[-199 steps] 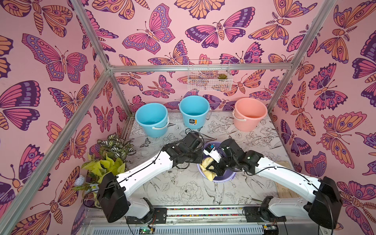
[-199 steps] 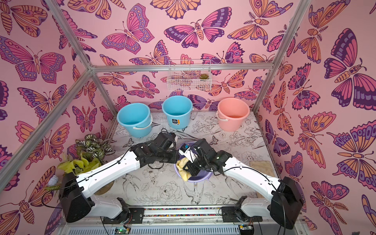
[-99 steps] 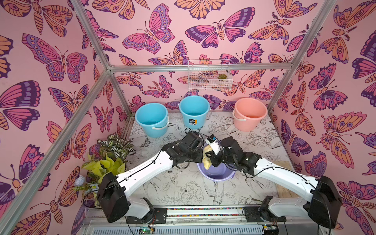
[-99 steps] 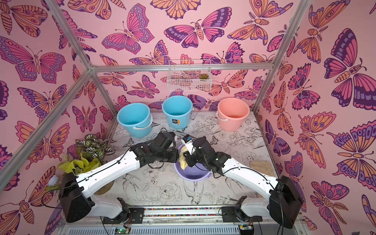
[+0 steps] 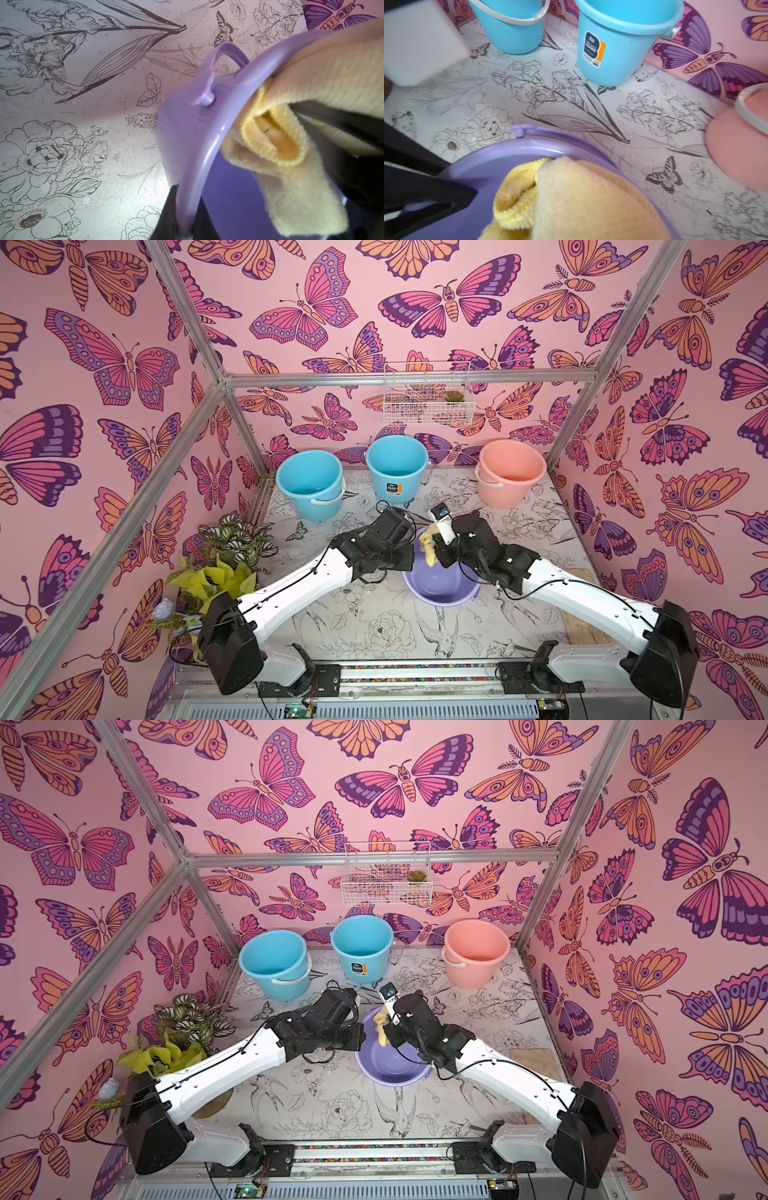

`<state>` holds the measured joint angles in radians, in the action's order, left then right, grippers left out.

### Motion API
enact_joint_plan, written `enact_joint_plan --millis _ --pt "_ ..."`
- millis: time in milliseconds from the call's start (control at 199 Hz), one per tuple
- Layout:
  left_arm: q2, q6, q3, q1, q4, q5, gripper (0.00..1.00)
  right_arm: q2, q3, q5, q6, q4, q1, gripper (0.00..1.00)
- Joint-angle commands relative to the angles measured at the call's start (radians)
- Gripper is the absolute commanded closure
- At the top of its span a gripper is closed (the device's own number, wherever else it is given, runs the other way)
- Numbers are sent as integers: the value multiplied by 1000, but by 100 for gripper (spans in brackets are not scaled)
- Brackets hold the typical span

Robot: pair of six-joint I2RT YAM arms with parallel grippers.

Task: Wipe the inside of the bucket with a cloth
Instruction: Wipe the dirt from the inside of the bucket.

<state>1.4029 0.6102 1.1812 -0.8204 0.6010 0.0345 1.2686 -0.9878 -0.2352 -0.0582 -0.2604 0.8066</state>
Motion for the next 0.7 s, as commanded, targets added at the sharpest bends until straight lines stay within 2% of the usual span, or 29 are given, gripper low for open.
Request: enact_joint_plan --millis 0,191,357,477,698 --pt "-21 -10 6 -8 11 39 100 -35 -46 -168 76 -117 -9 100" --pt "-20 -12 4 -8 11 35 100 -63 -64 -286 160 -288 -10 100" --pt "-18 -12 8 -8 12 33 100 -73 -97 -302 196 -467 -10 100" --pt "-17 -10 9 -8 13 33 100 -75 -121 -260 198 -592 -9 100" --pt "-15 -9 12 -8 11 33 100 -54 -160 -112 201 -807 -10 100"
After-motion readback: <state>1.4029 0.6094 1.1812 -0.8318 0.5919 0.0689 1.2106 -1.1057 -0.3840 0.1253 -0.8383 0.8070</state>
